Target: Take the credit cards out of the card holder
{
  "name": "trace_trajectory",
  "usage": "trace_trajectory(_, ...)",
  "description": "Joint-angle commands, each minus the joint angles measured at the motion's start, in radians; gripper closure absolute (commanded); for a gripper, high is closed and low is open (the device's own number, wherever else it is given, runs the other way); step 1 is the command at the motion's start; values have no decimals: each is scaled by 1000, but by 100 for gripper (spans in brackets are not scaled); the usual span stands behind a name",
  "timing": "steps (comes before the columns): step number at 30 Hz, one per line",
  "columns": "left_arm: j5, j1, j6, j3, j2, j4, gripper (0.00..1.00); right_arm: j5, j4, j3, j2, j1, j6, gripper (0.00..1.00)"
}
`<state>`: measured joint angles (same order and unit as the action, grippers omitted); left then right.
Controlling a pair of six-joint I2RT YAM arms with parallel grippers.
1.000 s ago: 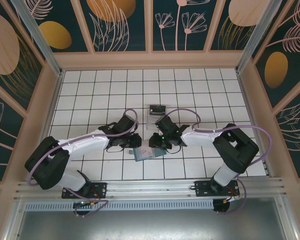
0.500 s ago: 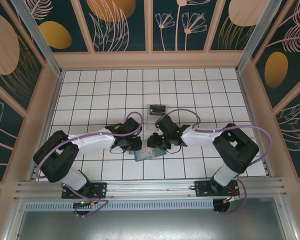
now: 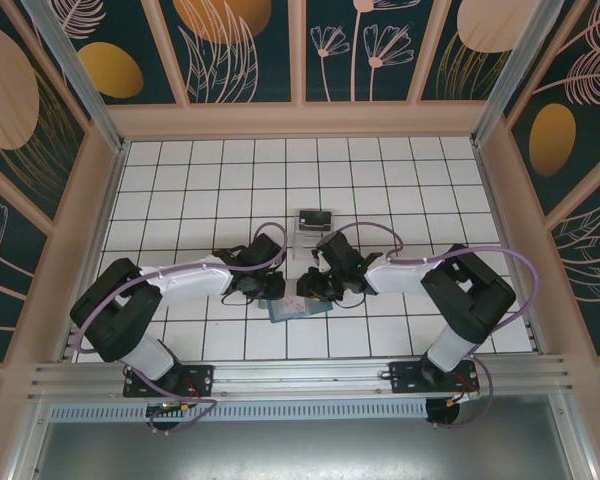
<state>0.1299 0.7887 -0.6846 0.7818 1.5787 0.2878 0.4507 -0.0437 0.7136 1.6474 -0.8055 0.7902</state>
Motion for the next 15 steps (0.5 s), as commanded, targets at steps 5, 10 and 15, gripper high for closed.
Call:
trace_trajectory(5, -8, 12, 8, -19, 56, 33, 81, 62, -91, -46, 37, 6, 2, 76)
trace_trajectory(10, -14, 11, 4, -20, 50, 36, 81, 50, -81, -54, 25, 15, 2, 85)
trace_trajectory(15, -27, 12, 7, -24, 44, 46, 81, 29, -56, -68, -3, 27, 0, 88)
